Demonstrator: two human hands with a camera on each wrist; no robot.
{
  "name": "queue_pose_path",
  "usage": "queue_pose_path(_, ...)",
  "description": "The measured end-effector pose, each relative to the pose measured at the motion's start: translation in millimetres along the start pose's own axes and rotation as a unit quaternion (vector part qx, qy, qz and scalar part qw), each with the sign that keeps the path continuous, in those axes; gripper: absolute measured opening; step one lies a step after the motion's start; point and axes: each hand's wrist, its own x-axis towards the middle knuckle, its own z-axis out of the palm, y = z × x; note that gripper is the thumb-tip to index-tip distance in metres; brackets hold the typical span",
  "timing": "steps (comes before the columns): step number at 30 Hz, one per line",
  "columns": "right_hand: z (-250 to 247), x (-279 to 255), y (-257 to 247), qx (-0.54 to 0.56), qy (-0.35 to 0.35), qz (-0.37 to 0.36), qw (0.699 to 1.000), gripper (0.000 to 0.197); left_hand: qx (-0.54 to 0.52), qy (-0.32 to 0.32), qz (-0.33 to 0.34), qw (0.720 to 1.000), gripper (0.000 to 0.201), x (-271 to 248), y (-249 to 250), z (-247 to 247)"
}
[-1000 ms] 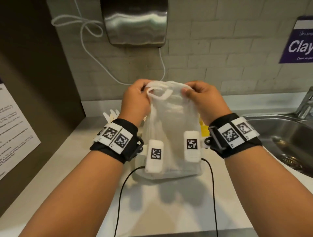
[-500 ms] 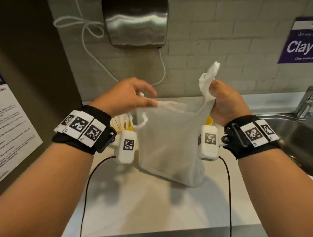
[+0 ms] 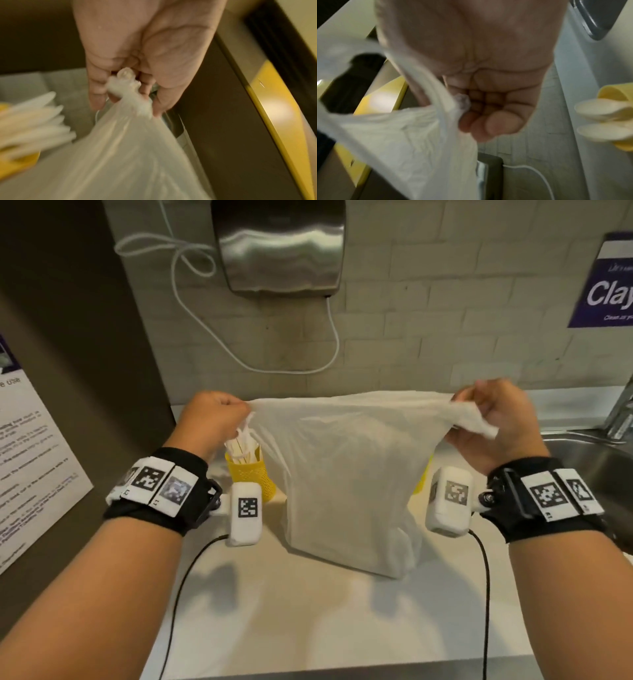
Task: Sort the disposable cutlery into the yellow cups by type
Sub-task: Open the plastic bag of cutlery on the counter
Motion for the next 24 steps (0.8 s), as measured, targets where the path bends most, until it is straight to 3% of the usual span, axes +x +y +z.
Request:
queue_pose_path(2,0,1,10,-0.172,0.013,-0.001,0.985,0.043,-0.146,-0.024,-0.05,0.988,0.01,-4,-8,6)
queue_pose_path(4,-6,-2,20,-0.364,-0.009,-0.007,0.931,0.036,-0.231,-0.009,-0.051,0.972,0.013,-9,-12,9)
queue_pose_path(5,-11,-3,24,-0.39,-0.028,-0.001,0.92,0.031,-0.291,0.005,-0.056,0.955,0.014,-9,-14,9)
queue_pose_path(7,-19,-7,28,-0.341,-0.064,0.038,0.937,0.017,-0.431,0.015,-0.098,0.897,0.013,-12,-16,5)
queue_pose_path(9,-24,-9,30,-0.309,-0.062,0.058,0.947,0.02,-0.52,-0.02,-0.148,0.841,0.009,-18,-19,1)
queue_pose_path(10,-24,-8,31,-0.324,-0.042,0.055,0.943,0.021,-0.531,-0.043,-0.162,0.831,0.013,-21,-22,1)
queue_pose_path(12,-22,-6,34,-0.323,0.016,0.05,0.945,0.019,-0.506,-0.085,-0.164,0.843,0.026,-30,-30,1)
queue_pose_path(15,-18,-3,31,-0.143,0.086,0.092,0.982,0.016,-0.353,-0.17,-0.095,0.915,0.032,-44,-41,-5)
queue_pose_path(18,-22,-8,22,-0.103,0.111,0.143,0.978,0.021,-0.229,-0.238,-0.042,0.943,0.029,-54,-55,-9)
queue_pose_path(21,-29,-15,27,-0.088,0.098,0.153,0.979,0.03,0.005,-0.201,-0.011,0.98,0.044,-56,-61,-4)
queue_pose_path(23,-33,-17,37,-0.031,0.059,0.144,0.987,0.017,0.148,-0.141,0.007,0.979,0.037,-54,-68,1)
queue_pose_path(24,-33,-19,41,0.026,0.038,0.143,0.989,0.011,0.167,-0.092,0.004,0.982,0.034,-52,-70,4)
